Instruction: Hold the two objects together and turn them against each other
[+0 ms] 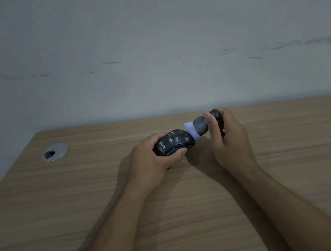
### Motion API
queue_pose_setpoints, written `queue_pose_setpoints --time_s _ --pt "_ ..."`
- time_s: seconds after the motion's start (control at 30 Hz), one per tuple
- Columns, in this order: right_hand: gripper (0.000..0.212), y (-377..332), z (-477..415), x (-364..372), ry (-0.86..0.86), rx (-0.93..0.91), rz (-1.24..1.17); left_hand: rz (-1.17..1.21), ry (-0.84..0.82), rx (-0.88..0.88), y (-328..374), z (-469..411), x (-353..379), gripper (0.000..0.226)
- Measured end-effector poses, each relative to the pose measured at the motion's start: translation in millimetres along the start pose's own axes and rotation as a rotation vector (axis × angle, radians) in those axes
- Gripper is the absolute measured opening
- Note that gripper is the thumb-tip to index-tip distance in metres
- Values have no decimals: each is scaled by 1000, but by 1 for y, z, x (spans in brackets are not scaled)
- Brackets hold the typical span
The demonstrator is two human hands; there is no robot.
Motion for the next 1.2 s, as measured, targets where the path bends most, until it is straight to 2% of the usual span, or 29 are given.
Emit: queue_pose_setpoints --time_s 0.13,0.23,0.33,0.47,0.57,0.63,0.77,0.9,1.03,1.2 --pt "16 -19 7 7 -39 -75 -46 -9 16 -2 -4 0 -2 45" --pt "15 -10 5 10 -60 -53 24 -2 13 -1 -4 1 -3 46" --pt "14 5 1 3 -23 3 77 7 -3 4 3 2 -1 43" --pt "17 -6 5 -6 44 -5 -9 -20 11 -13 2 2 -1 43" --pt "14 -25 12 2 -19 -102 -32 -38 29 -23 0 1 -2 42" --pt "13 -22 13 8 -57 -104 -13 -48 35 -19 2 2 -4 41" --pt "10 -3 7 0 -8 -32 57 -38 19 -4 7 4 -2 44" --pt "16 -9 8 -14 72 -19 -17 -48 6 -9 10 5 1 43" --pt "14 -24 12 3 -25 -116 -11 -94 -8 -8 12 6 1 42" --pt "14 4 5 7 -45 -28 66 -76 -45 18 16 9 4 44"
Point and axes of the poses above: each hand's wrist, its own z-axis away from the middle knuckle, its own x-axis out of the palm, y = z × x, the point moved 10 cm from there along -z, towards the middle knuckle, and after that the axes turned 4 degrees about -y, right-handed, at the moved point
